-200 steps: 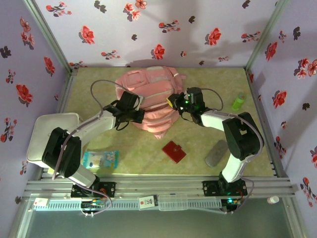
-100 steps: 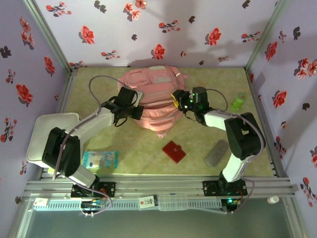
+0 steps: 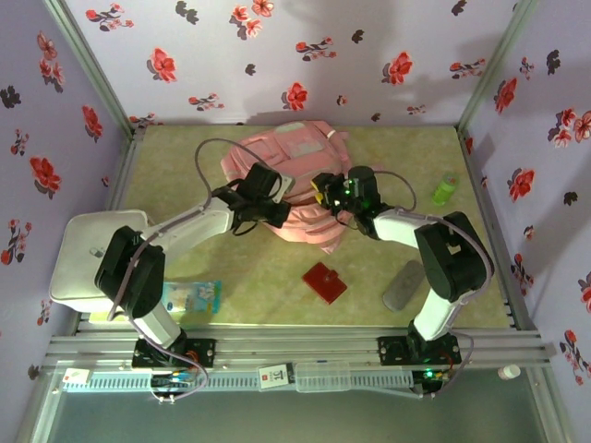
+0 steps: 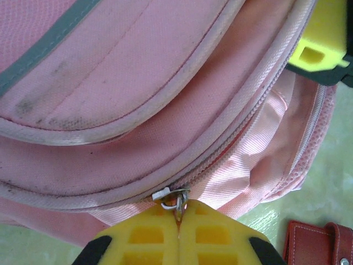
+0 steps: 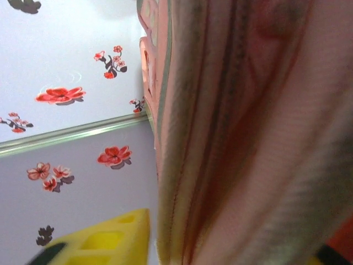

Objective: Pack books, pencil case, and school supplies into a backpack

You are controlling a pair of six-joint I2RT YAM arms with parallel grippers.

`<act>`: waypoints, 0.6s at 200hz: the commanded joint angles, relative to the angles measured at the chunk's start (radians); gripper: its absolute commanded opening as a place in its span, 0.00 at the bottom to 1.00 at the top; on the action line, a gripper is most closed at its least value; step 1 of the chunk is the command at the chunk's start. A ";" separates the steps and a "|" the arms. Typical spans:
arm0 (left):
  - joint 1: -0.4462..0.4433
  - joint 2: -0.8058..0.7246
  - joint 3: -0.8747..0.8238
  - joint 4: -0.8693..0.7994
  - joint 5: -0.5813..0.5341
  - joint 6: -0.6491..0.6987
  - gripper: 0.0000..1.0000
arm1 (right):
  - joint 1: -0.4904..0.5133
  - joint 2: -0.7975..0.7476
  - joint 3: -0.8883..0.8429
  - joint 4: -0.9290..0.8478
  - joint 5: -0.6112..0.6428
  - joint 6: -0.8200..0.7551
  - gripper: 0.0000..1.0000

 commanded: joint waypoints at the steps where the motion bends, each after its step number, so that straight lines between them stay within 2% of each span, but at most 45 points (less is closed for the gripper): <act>1: 0.022 0.011 0.069 -0.046 -0.033 -0.007 0.00 | -0.009 -0.054 -0.018 -0.018 0.052 -0.023 0.25; 40: 0.075 -0.018 0.013 -0.073 -0.049 0.005 0.00 | -0.037 -0.104 -0.018 -0.082 0.088 -0.089 0.14; 58: 0.097 -0.019 -0.004 -0.089 -0.071 0.056 0.00 | -0.043 -0.113 -0.014 -0.087 0.087 -0.109 0.12; 80: 0.142 0.009 -0.004 -0.092 -0.125 0.112 0.00 | -0.045 -0.113 0.000 -0.088 0.071 -0.130 0.11; 120: 0.213 0.040 0.017 -0.031 -0.126 0.160 0.00 | -0.047 -0.114 0.009 -0.087 0.050 -0.141 0.10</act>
